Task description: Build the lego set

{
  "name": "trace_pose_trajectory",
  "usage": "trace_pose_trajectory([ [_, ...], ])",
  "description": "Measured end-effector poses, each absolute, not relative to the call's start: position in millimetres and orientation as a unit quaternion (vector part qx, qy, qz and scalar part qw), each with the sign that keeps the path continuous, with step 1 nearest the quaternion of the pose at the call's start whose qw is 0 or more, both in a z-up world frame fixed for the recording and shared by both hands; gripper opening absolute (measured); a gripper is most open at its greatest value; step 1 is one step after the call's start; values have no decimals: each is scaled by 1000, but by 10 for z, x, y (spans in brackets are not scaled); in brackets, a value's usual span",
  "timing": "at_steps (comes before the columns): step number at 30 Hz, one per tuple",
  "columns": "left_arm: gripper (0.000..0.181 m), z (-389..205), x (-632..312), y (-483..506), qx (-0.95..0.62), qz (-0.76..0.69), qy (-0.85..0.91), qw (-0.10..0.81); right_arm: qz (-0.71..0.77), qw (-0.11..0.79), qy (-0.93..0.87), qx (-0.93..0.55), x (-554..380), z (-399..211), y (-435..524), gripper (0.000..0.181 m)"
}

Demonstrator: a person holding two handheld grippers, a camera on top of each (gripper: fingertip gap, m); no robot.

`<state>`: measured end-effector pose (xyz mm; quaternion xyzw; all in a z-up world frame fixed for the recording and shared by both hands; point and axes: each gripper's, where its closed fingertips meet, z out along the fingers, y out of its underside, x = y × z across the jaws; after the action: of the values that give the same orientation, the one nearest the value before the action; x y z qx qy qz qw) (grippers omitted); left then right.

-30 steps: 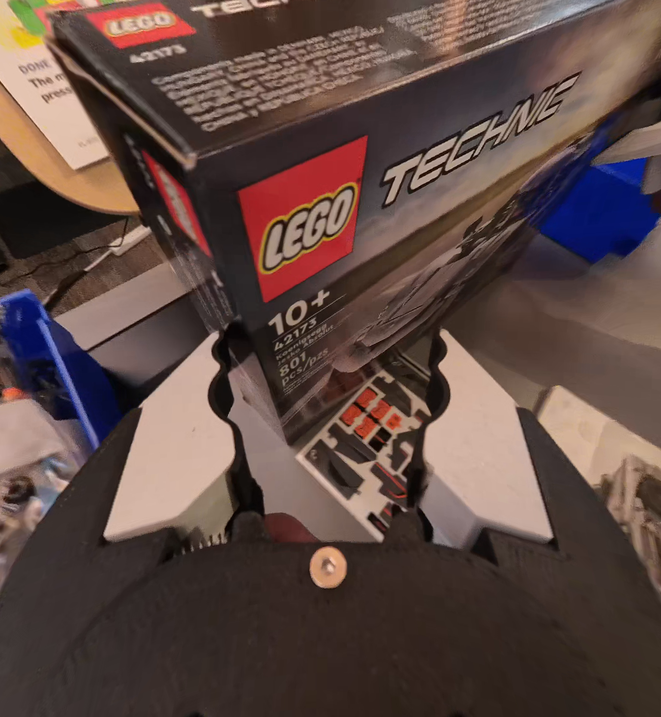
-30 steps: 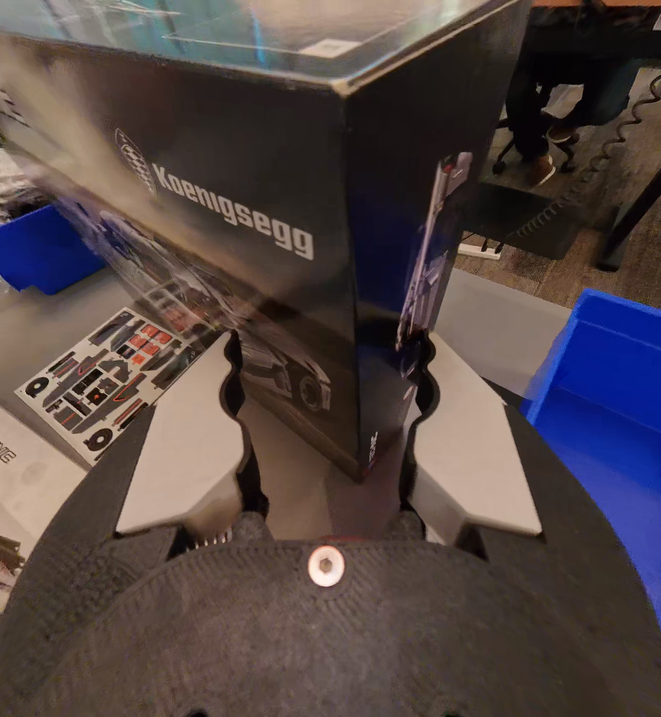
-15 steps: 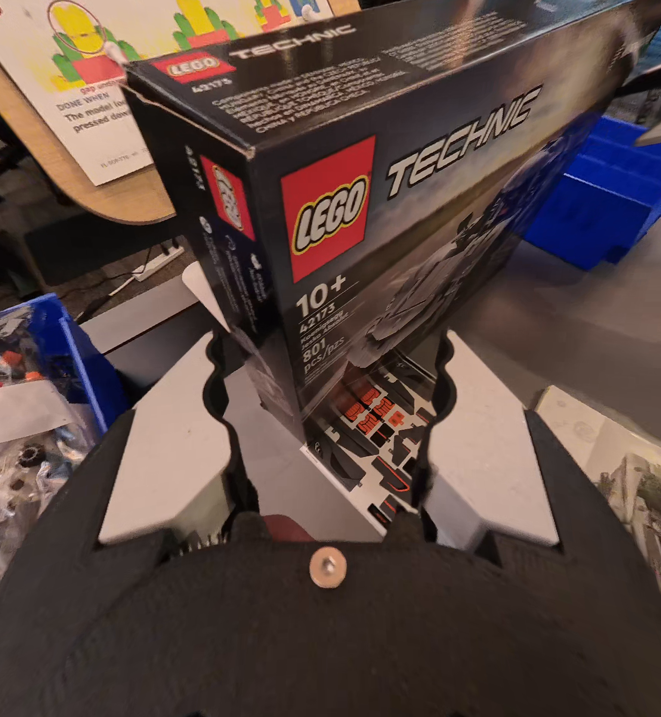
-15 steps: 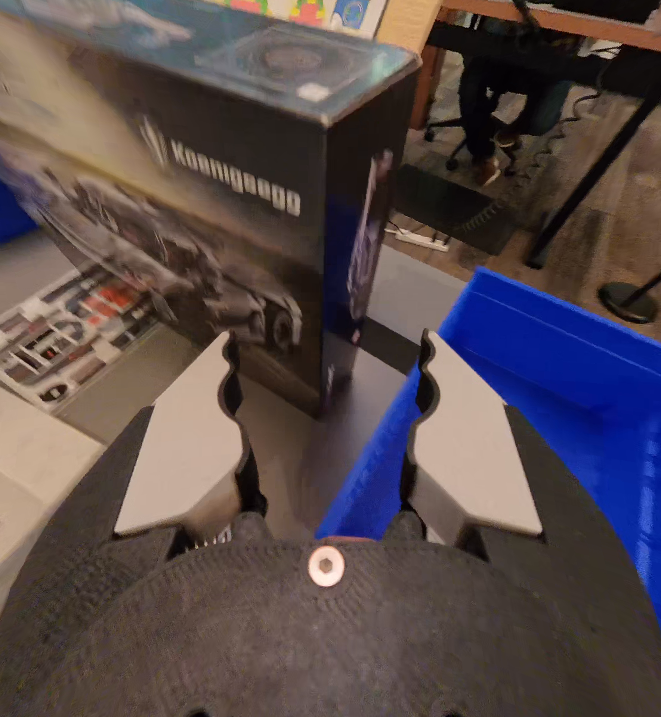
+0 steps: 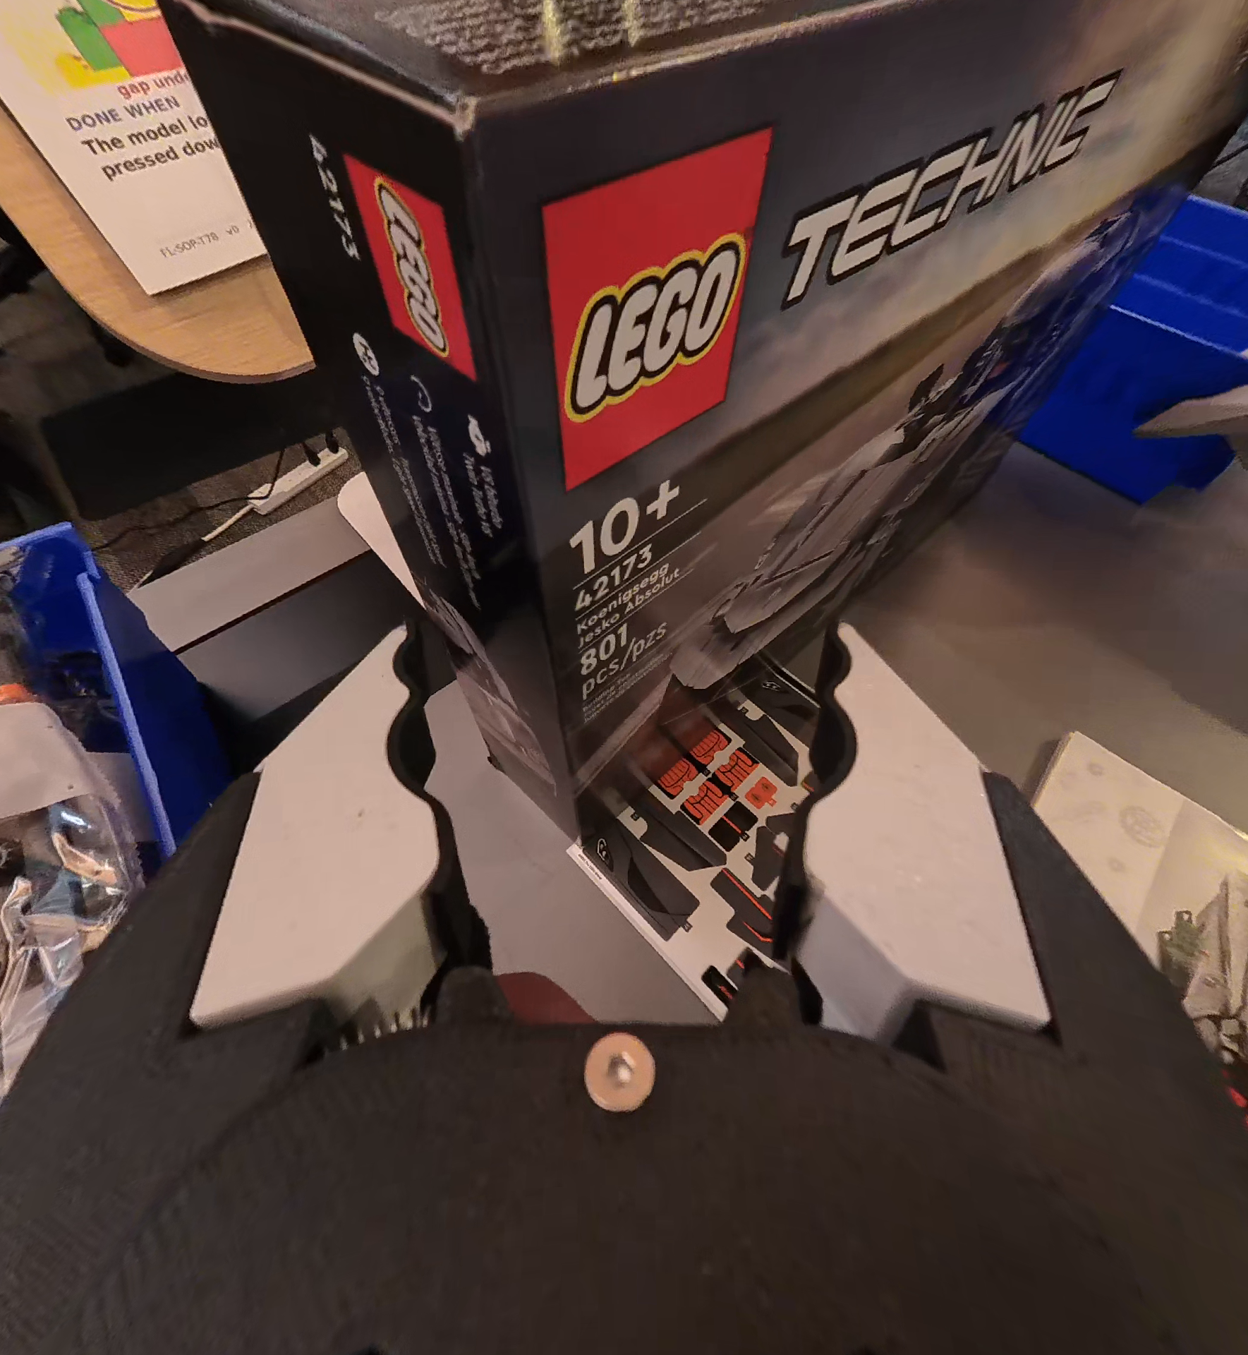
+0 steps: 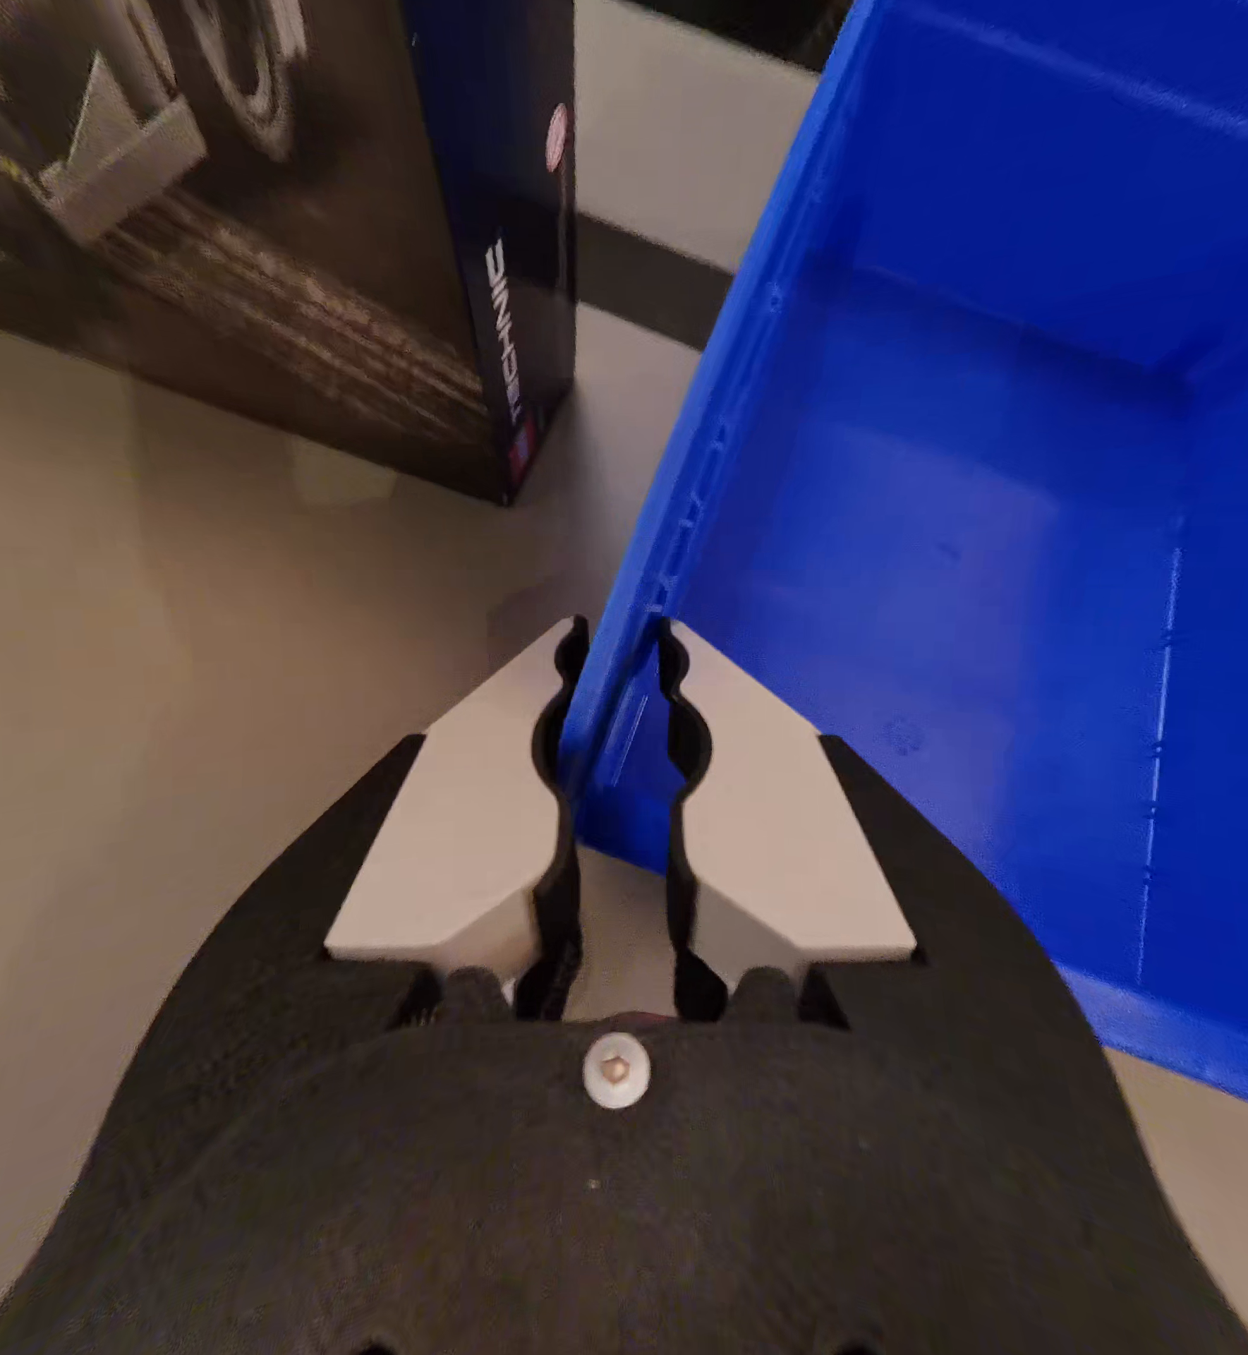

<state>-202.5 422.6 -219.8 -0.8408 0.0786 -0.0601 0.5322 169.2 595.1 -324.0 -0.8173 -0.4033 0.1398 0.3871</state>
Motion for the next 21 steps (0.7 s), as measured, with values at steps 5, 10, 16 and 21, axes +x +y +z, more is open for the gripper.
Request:
trace_pose_trajectory([
  [5,103,-2256,-2011,4264,-843,-56,89,527,121,415,-361,-826,1902,-3226,6140,1],
  [10,102,-2277,-1970,4298,-841,-53,98,529,133,427,-326,-833,2130,-3206,6244,0],
  [16,102,-2287,-1980,4323,-838,-68,95,533,99,442,-281,-846,2489,-3208,6167,0],
  [21,102,-2316,-1991,4327,-838,-76,95,532,68,456,-211,-862,2978,-3194,5977,0],
])
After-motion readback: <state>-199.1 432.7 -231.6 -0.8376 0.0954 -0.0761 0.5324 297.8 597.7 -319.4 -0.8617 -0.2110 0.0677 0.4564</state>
